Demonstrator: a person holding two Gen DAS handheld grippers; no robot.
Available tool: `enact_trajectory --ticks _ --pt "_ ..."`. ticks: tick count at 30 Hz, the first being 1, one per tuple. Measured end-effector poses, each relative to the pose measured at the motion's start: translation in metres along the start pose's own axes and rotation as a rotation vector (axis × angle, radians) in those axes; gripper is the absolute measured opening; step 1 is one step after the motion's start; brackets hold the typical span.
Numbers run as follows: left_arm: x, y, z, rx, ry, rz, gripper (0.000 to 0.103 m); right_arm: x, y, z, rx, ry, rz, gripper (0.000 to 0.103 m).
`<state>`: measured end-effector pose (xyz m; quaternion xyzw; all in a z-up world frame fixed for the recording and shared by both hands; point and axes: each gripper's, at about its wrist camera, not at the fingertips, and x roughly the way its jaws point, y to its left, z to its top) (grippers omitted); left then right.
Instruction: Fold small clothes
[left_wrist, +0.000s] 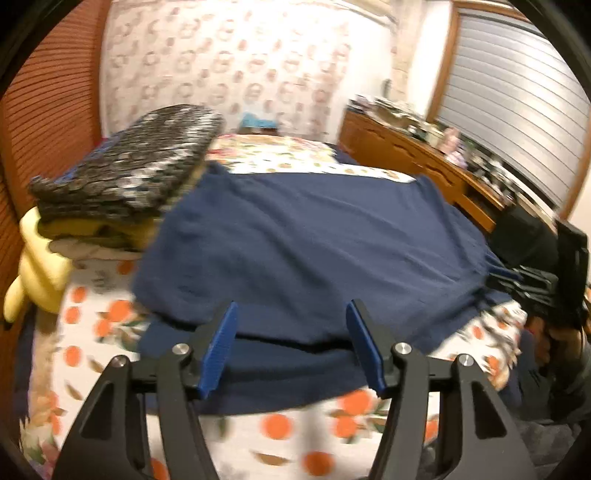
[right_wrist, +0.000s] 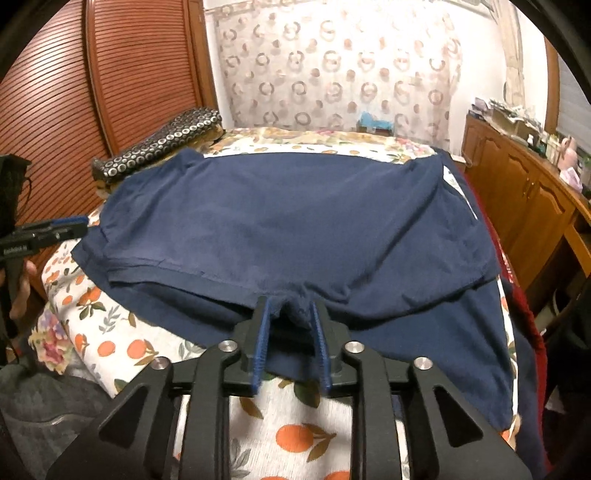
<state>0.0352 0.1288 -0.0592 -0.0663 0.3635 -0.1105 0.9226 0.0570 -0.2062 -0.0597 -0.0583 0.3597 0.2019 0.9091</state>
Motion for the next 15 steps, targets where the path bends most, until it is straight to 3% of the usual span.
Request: enact_trajectory --ticks 4,15 --pt "0.006 0.034 0.002 -0.034 0.003 0.11 0.06 0.01 0.0 0.003 0.006 -0.002 0.004 0.036" --pt "0.042 0.083 0.0 -0.117 0.091 0.156 0.06 0.045 0.008 0.008 -0.02 0.037 -0.008 0.054"
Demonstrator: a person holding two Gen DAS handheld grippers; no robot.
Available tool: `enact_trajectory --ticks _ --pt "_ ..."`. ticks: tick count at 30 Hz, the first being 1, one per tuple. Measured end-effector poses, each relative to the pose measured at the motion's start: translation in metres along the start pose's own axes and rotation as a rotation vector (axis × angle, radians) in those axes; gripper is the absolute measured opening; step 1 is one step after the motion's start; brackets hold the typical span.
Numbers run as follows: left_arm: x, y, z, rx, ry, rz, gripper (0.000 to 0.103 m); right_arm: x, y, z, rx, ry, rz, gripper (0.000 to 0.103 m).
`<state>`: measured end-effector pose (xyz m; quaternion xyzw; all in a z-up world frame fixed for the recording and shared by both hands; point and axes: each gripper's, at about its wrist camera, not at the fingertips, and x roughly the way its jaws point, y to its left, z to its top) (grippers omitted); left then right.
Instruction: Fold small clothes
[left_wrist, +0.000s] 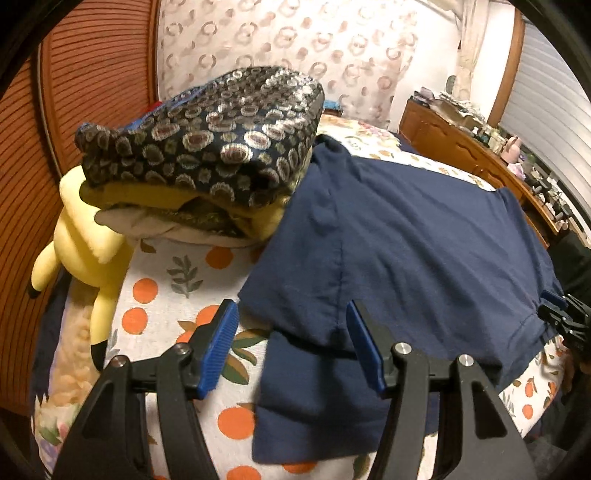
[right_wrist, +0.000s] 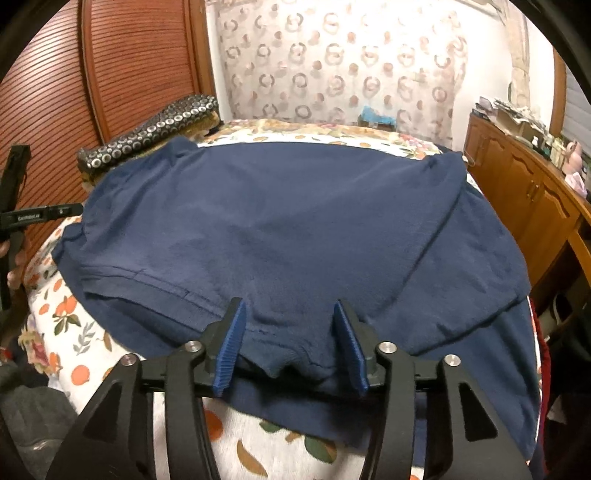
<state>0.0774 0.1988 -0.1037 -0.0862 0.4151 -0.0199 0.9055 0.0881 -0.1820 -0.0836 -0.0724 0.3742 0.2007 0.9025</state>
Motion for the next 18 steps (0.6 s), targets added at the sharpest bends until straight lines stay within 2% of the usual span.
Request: enact_trajectory --ticks 4,11,14,15,18 --pt "0.009 -0.001 -0.003 0.0 0.032 -0.006 0.06 0.002 0.001 -0.006 -0.002 0.001 -0.004 0.058" --pt "0.006 -0.004 -0.008 0.012 0.025 0.004 0.06 -0.002 0.009 -0.019 -0.05 -0.058 -0.043 0.062" --pt "0.004 -0.005 -0.008 0.019 0.024 -0.006 0.059 -0.003 0.005 -0.02 -0.026 -0.066 -0.041 0.062" --pt "0.004 -0.007 -0.009 0.022 0.024 -0.011 0.052 -0.003 0.005 -0.02 -0.021 -0.068 -0.037 0.062" --pt "0.004 -0.009 -0.008 0.028 0.024 -0.021 0.041 -0.003 0.004 -0.019 -0.016 -0.068 -0.034 0.063"
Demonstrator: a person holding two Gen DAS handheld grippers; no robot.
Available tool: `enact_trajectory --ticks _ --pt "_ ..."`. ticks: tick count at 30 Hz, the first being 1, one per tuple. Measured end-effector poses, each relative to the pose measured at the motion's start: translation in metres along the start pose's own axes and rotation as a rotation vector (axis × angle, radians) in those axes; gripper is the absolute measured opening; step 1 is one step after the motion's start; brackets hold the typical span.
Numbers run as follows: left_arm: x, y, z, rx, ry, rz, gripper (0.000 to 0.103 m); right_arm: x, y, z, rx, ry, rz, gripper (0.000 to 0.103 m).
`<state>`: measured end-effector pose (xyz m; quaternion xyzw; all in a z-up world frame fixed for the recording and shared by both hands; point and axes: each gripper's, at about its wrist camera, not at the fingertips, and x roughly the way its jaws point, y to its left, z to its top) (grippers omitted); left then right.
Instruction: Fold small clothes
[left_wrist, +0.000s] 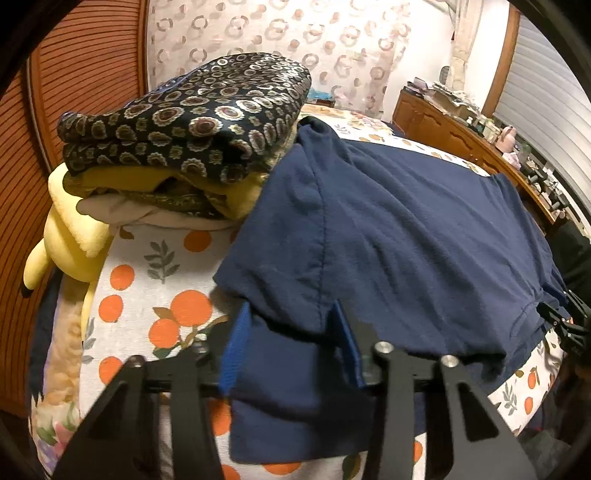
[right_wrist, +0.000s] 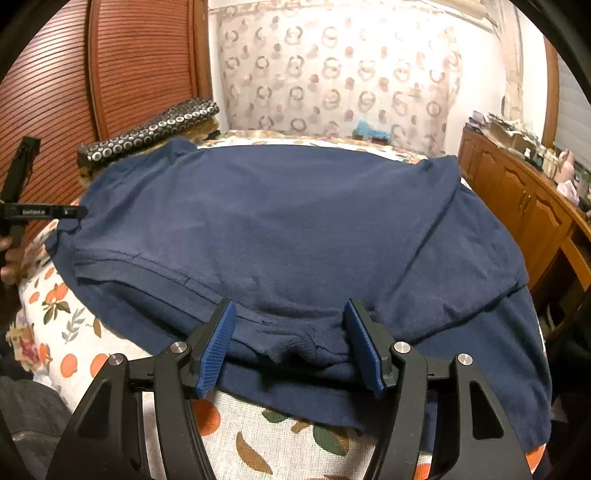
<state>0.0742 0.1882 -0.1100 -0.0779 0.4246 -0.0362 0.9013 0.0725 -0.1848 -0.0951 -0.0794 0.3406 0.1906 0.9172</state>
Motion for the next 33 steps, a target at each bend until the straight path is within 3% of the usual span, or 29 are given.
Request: enact_trajectory --ticks 1,5,6,11,18,33 --pt "0.0 -0.002 -0.001 0.002 0.0 -0.006 0.038 0.0 0.001 0.0 -0.007 0.001 -0.003 0.063" --pt "0.001 -0.002 0.003 -0.009 0.001 -0.042 0.007 0.001 0.004 0.001 -0.028 0.006 -0.015 0.064" --pt "-0.001 -0.003 0.005 -0.009 -0.006 -0.051 0.005 0.001 0.004 0.001 -0.024 0.007 -0.012 0.064" --pt "-0.026 -0.025 0.019 0.022 -0.104 -0.113 0.004 0.0 0.001 0.0 -0.011 0.015 -0.005 0.065" --pt "-0.056 -0.088 0.056 0.108 -0.216 -0.218 0.003 -0.016 -0.035 0.004 0.083 0.005 -0.02 0.066" --pt "-0.064 -0.267 0.121 0.372 -0.247 -0.449 0.002 -0.064 -0.102 -0.004 0.163 -0.057 -0.153 0.066"
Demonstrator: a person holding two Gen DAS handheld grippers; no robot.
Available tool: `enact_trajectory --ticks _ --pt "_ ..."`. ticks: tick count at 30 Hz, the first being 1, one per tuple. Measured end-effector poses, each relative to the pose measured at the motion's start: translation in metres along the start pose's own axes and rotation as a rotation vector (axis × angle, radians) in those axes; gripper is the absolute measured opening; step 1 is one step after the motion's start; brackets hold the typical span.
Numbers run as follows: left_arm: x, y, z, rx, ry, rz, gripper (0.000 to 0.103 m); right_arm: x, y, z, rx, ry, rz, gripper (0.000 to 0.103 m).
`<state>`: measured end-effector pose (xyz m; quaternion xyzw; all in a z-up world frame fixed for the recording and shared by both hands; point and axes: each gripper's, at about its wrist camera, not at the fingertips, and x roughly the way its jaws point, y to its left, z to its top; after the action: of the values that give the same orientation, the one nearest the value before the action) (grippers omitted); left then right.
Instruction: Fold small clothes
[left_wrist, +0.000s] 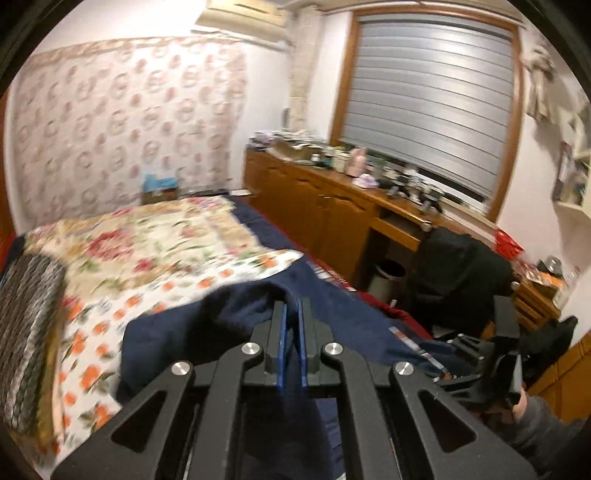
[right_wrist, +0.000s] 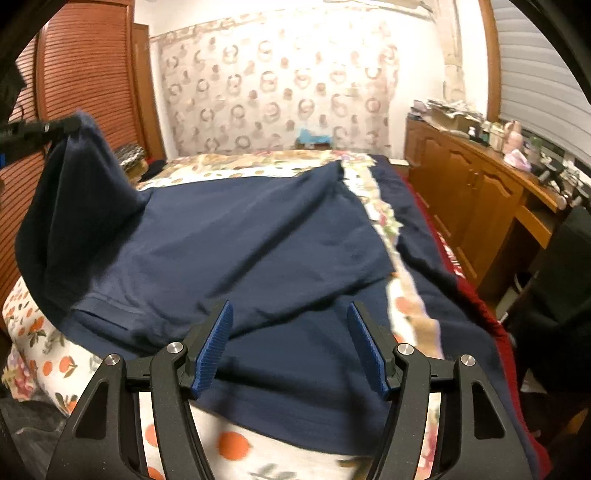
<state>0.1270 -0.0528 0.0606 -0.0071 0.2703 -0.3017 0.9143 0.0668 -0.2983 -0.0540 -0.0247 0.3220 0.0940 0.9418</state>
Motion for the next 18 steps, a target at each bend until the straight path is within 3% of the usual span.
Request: enact_trajectory --ticks 4,7,9,11,18 --pt "0.013 -0.037 0.02 0.068 0.005 -0.022 0.002 -0.012 -0.014 -0.001 0.018 -0.019 -0.025 0.066" --pt "0.031 -0.051 0.022 0.106 0.076 -0.032 0.007 -0.017 -0.022 0.0 0.027 -0.028 -0.04 0.066" --pt "0.036 -0.055 0.018 0.115 0.107 -0.051 0.032 -0.018 -0.028 0.002 0.031 -0.03 -0.05 0.066" --pt "0.036 -0.058 0.012 0.125 0.104 -0.039 0.045 -0.02 -0.034 0.002 0.037 -0.031 -0.066 0.066" --pt "0.031 -0.048 -0.002 0.112 0.115 -0.012 0.05 -0.014 -0.046 0.007 0.049 -0.023 -0.064 0.066"
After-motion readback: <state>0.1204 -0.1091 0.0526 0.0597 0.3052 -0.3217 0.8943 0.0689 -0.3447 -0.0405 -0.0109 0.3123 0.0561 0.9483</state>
